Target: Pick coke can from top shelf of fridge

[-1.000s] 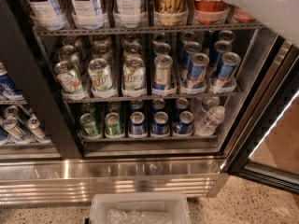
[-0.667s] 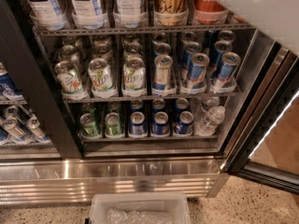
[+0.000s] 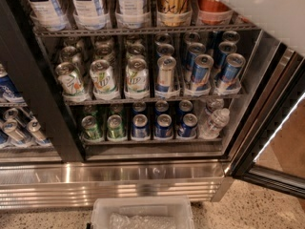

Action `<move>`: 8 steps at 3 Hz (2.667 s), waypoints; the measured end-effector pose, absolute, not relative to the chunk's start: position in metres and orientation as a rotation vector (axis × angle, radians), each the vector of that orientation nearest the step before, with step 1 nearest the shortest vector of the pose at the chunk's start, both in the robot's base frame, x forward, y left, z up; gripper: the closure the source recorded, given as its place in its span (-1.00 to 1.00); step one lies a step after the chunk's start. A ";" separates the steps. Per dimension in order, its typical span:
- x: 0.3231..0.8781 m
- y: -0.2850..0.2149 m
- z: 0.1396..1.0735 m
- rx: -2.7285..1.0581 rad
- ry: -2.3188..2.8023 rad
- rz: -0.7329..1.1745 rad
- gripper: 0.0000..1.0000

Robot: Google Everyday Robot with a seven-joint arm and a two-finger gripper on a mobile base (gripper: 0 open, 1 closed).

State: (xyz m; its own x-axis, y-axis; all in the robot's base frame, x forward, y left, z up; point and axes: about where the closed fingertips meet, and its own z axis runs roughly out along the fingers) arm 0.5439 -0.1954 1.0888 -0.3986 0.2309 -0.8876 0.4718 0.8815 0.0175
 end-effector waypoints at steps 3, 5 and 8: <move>0.559 -0.214 1.098 0.497 1.971 -0.309 0.00; 0.576 -0.210 1.091 0.455 1.979 -0.297 -0.18; 0.608 -0.221 1.077 0.403 1.966 -0.337 -0.24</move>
Offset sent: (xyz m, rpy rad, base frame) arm 0.0207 -0.0349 -0.0034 -0.0113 -0.0032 -0.0367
